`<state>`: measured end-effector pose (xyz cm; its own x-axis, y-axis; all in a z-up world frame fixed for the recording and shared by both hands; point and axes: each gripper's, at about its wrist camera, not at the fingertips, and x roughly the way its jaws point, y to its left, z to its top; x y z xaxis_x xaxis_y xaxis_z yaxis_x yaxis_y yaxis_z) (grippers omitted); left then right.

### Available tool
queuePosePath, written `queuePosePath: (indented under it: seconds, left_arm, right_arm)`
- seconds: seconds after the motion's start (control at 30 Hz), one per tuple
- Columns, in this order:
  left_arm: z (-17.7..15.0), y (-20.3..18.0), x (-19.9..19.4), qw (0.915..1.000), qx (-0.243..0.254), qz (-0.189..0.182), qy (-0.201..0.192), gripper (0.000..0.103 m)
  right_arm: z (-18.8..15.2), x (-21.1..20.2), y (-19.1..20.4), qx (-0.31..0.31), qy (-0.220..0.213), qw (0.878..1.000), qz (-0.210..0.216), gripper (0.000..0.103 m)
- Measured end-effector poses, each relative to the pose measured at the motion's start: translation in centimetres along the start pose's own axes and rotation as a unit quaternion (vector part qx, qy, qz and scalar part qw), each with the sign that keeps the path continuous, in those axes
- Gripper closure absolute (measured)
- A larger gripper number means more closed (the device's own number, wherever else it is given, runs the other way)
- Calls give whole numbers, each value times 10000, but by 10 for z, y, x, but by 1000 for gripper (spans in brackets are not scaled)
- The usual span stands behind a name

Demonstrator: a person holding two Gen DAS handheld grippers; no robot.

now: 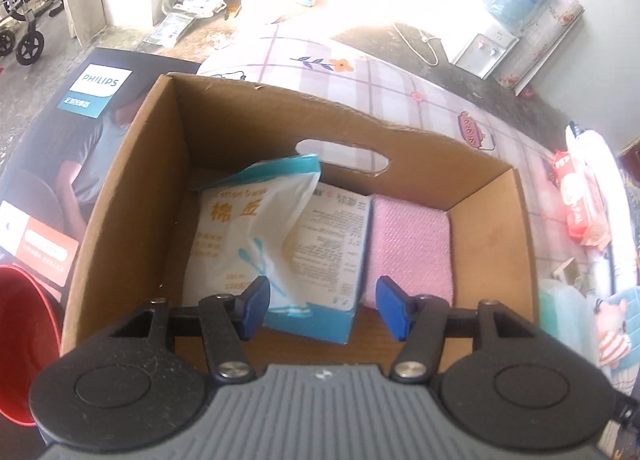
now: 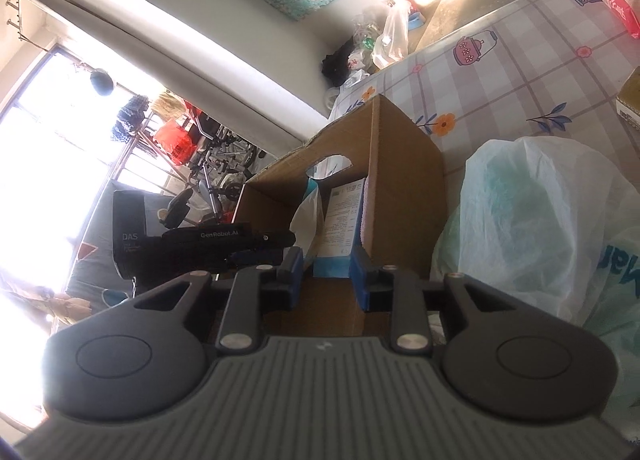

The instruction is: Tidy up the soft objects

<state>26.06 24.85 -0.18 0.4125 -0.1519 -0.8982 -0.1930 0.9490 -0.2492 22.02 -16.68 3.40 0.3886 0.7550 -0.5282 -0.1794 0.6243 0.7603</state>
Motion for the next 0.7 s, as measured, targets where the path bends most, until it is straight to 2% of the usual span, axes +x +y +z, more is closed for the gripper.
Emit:
queuePosePath:
  seconds: [0.07, 0.23, 0.3, 0.37, 0.47, 0.53, 0.6, 0.7]
  left_arm:
    - [3, -6, 12, 9999, -57, 58, 119, 43]
    - [6, -4, 42, 9977, -119, 617, 238, 41]
    - [5, 0, 38, 9980, -248, 542, 221, 40]
    - [3, 1, 27, 9984, -302, 439, 186, 39]
    - [-3, -6, 3, 9988, -179, 447, -88, 32]
    - [-10, -13, -16, 9988, -92, 401, -276, 32]
    - [-19, -24, -34, 9986, 7, 318, -426, 32]
    - [-37, -49, -60, 9973, 280, 155, -657, 32]
  right_arm:
    - [-4, -3, -8, 87, 3, 10000, -8, 76]
    - [-17, -19, -37, 380, -68, 9992, -45, 76]
    - [-22, -31, -50, 492, -139, 9987, -72, 75]
    - [-26, -45, -60, 558, -262, 9981, -73, 74]
    - [-31, -73, -73, 633, -607, 9961, -84, 70]
    - [-37, -93, -83, 710, -878, 9936, -77, 67]
    - [-43, -113, -93, 830, -1131, 9901, -62, 61]
    - [-53, -140, -107, 945, -1451, 9848, -90, 59]
